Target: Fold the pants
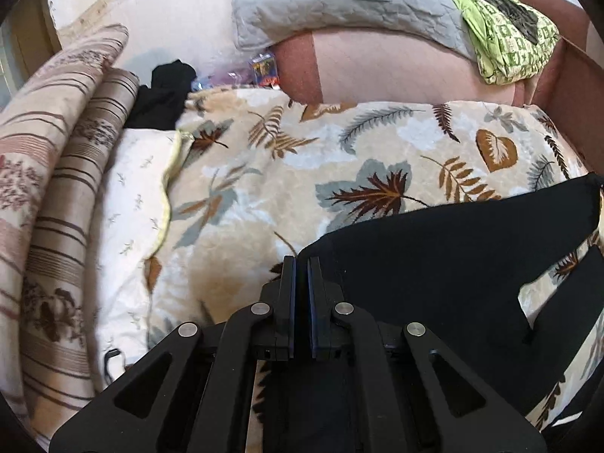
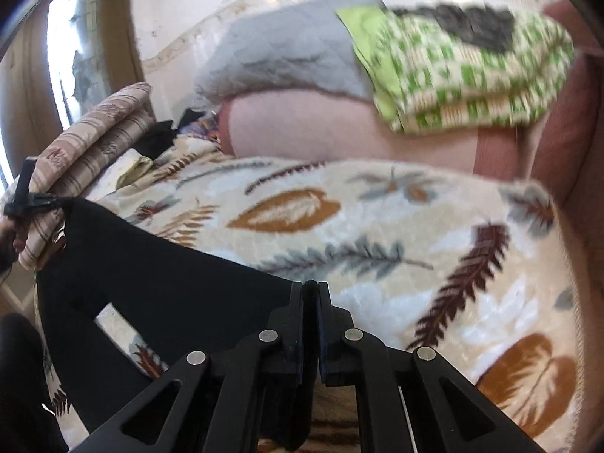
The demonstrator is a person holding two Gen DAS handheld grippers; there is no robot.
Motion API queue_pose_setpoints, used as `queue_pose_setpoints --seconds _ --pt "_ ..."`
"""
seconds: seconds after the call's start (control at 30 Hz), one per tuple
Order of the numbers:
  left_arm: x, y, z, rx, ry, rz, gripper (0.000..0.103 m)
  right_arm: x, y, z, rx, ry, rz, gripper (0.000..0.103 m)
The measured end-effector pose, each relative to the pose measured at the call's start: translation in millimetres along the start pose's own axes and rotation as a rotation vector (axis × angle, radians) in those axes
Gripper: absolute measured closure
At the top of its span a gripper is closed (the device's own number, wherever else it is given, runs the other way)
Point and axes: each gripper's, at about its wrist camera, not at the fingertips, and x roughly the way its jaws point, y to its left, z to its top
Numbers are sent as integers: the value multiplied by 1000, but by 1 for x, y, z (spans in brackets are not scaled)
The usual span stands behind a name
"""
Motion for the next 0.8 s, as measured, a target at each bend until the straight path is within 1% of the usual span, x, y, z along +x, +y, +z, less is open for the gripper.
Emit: queue_pose_setpoints --seconds 0.07,0.1,0.23,0.3,0.43,0.5,0.53,0.6,0.7,0.73,0.77,0.8 --pt "-11 -1 -11 29 -12 17 99 -6 9 -3 -30 10 -3 98" --pt "-15 -2 -17 39 -9 14 99 -7 14 -7 -44 25 4 98" --pt "-38 -13 -60 105 -13 2 99 -23 35 -26 -118 79 33 98" --pt "-53 -19 -82 136 -19 -6 99 -38 49 -35 -156 79 44 98" --pt "-74 -22 -118 155 -30 -11 99 -69 79 -51 -229 72 47 98" --pt "-79 -17 -140 137 -21 -17 99 -83 97 -62 -286 87 52 98" --pt "-79 -13 -149 128 -17 -14 99 -87 106 -69 -320 110 58 98" --pt "-76 -3 -169 93 11 -33 99 -88 118 -86 -377 170 55 98" --pt "-65 5 -202 44 64 -72 99 -85 119 -110 -423 268 29 98" --pt "-64 4 -207 40 70 -77 99 -86 118 -115 -424 281 30 98" --pt "-63 4 -211 33 73 -78 99 -85 117 -120 -437 298 5 98" --pt "-62 4 -213 19 70 -79 99 -85 115 -123 -439 309 -1 98"
